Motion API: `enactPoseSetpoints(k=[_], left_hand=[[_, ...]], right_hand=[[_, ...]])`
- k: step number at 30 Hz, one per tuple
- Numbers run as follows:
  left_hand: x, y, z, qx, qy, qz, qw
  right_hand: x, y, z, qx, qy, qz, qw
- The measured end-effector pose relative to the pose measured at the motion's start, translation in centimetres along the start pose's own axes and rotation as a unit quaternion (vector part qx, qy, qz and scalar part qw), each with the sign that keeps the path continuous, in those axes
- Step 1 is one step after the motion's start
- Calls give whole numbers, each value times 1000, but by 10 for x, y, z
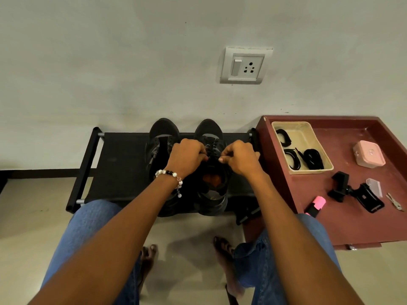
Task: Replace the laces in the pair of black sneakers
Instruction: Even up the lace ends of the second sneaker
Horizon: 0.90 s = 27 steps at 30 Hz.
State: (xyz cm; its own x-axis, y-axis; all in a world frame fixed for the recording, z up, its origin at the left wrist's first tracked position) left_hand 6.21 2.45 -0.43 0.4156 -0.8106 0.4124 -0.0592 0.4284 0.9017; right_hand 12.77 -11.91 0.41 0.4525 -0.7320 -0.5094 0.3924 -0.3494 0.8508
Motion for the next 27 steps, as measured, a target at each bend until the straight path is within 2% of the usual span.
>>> enactPoseSetpoints(k=[4, 8, 11, 13, 15, 17, 19, 22, 25, 27], left_hand=[[-4, 0, 0, 2, 19, 14, 1000], [-6, -3, 0, 31, 22, -23, 999], [-4, -6, 1, 54, 19, -49, 997], [-5, -2, 0, 30, 30, -55, 998], [-11, 5, -4, -20, 45, -32, 998], [-17, 15, -8, -74, 45, -1, 996], [-19, 21, -7, -134, 44, 78, 987], [-13, 23, -3, -181, 65, 270, 943], [-6, 16, -2, -182, 101, 425, 881], [0, 11, -1, -187, 126, 486, 844]], right_hand=[[-1, -1, 1, -5, 0, 33, 999], [-7, -10, 2, -40, 46, 176, 983], [-5, -13, 1, -42, 58, 182, 981], [1, -10, 0, -39, 31, 119, 992], [11, -7, -3, -31, -1, 11, 999], [16, -5, -5, -38, -12, -118, 992], [15, -2, -2, -77, -15, -200, 977], [11, 10, 7, -123, -21, -271, 955], [18, 19, 8, -106, -38, -337, 935], [18, 19, 5, -80, -47, -402, 911]])
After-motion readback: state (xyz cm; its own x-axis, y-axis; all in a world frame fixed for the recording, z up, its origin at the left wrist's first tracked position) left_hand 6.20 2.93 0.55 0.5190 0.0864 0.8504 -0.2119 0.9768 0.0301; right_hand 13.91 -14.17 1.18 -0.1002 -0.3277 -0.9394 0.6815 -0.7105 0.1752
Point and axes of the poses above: each hand's wrist, its own z-axis away from the middle knuckle, its own y-axis out of the back of the hand, x = y × z, the point moved 4 cm from there along -z, towards the middle knuckle, and after that the axes turned 11 degrees about y, right-handed, at the moved point
